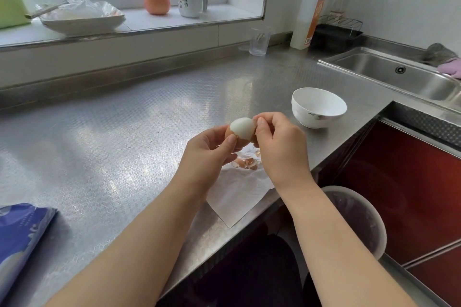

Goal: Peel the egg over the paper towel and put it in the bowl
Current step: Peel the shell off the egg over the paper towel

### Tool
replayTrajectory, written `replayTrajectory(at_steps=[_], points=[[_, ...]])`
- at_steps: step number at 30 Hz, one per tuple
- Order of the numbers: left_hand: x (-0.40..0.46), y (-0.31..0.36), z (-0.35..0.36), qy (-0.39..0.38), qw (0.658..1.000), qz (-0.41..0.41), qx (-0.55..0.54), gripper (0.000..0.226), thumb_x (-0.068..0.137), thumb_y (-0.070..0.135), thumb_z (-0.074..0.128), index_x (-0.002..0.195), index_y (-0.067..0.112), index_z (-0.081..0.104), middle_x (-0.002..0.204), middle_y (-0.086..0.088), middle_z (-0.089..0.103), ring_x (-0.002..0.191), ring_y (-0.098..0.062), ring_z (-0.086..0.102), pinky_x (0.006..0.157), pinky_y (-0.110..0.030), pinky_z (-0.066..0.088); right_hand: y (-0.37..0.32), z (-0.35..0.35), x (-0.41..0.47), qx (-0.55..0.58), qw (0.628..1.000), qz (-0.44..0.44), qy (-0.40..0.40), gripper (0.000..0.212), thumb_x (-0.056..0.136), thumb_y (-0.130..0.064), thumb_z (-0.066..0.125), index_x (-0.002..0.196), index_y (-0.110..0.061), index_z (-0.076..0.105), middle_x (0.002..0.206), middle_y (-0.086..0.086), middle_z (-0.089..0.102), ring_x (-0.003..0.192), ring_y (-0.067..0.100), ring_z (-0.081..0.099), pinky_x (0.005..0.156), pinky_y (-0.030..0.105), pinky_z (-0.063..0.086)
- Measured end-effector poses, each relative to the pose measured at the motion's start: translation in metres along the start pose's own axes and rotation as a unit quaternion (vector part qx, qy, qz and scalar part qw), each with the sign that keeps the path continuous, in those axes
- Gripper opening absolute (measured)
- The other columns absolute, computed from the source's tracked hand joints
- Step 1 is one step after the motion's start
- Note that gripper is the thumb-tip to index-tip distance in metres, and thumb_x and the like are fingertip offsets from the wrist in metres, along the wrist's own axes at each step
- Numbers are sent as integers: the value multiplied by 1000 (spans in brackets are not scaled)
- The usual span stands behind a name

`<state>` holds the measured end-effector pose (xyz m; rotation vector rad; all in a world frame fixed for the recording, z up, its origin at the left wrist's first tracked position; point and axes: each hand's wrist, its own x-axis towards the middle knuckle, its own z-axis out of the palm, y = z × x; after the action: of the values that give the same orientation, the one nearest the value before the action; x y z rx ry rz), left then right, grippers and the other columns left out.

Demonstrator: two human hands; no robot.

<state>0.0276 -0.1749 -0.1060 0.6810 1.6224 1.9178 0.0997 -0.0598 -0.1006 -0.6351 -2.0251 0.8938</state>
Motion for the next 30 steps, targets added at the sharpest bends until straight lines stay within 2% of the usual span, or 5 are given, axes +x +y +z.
replayTrajectory(at_steps=[6, 12, 18, 22, 30], points=[[2, 2, -4, -7, 998, -36, -51, 18, 98, 11, 55, 107, 20, 67, 99, 0, 78, 99, -12, 72, 79, -23, 55, -2, -10, 6, 181, 970, 157, -47, 17, 95, -10, 52, 86, -16, 65, 77, 1, 71, 61, 11, 69, 59, 23, 55], [2, 4, -5, 10, 994, -50, -97, 20, 99, 12, 54, 117, 11, 64, 113, -10, 73, 105, -21, 70, 78, -22, 56, 6, -16, 1, 42, 989, 89, -108, 9, 87, -19, 67, 93, -20, 74, 74, -13, 67, 66, 1, 62, 71, 22, 51], [1, 4, -4, 9, 994, -48, -93, 20, 98, 12, 55, 115, 15, 65, 114, -9, 73, 105, -19, 70, 76, -22, 56, -3, -14, 2, 85, 988, 89, -89, 26, 96, -12, 48, 113, -15, 67, 89, -7, 71, 83, 11, 69, 86, 38, 56], [0, 4, -3, -1, 994, -48, -95, 20, 95, 12, 60, 113, 15, 66, 105, -6, 76, 104, -17, 71, 78, -23, 55, -11, -8, -1, 151, 982, 93, -63, 16, 88, -34, 66, 93, -21, 72, 87, -6, 74, 86, 9, 69, 85, 39, 56], [0, 3, -4, 11, 994, -43, -105, 30, 90, 9, 65, 120, 10, 64, 109, -8, 75, 101, -15, 73, 78, -23, 56, -9, 3, -4, 158, 981, 108, -15, 17, 93, -25, 60, 99, -16, 73, 86, -2, 74, 83, 15, 70, 75, 36, 59]])
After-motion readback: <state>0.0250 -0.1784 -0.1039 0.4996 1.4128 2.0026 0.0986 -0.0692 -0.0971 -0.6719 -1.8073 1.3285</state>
